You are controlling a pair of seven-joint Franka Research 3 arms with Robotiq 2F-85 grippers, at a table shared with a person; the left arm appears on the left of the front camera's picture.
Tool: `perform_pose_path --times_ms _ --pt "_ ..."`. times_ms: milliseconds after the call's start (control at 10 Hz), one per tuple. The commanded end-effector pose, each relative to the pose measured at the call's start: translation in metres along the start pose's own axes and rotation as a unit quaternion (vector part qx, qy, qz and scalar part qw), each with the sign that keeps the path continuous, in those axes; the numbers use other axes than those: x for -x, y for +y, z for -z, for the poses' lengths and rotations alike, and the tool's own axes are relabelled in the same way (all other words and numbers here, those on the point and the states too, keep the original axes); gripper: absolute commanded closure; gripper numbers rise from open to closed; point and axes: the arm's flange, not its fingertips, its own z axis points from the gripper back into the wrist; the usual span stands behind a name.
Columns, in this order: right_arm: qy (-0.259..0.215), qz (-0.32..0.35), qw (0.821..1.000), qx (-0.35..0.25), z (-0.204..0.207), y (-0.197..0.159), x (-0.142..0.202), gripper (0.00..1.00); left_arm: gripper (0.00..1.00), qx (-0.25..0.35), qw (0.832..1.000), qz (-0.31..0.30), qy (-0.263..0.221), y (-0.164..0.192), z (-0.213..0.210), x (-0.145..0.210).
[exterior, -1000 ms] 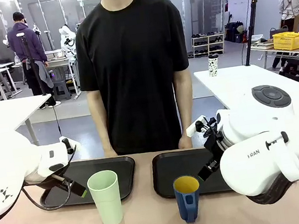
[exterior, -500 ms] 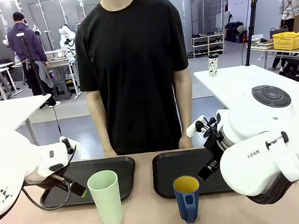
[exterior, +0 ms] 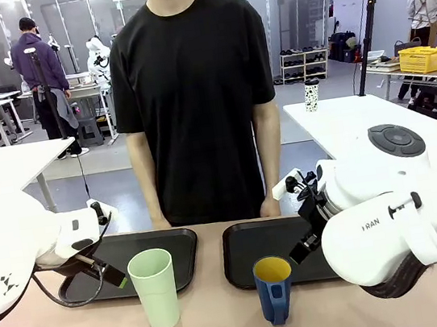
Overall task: Sort and store the cups by type.
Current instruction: Pick up the Reusable plastic cup.
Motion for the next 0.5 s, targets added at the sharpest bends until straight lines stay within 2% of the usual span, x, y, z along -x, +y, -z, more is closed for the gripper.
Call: perform_pose_path --times_ms 0,300,400 --pt "0.000 0.001 1.000 0.000 0.0000 -0.0001 0.0000 0.00 0.00 0.000 1.000 0.000 0.000 0.0002 0.0000 0.0001" --pt "0.000 0.000 1.000 0.000 0.0000 0.0000 0.0000 0.00 0.00 0.000 1.000 0.000 0.000 0.0000 0.0000 0.0000" --pt "-0.010 -0.006 1.000 0.012 -0.0069 0.0027 -0.0057 0.00 0.00 0.007 1.000 0.009 -0.023 0.0028 -0.0096 0.0003"
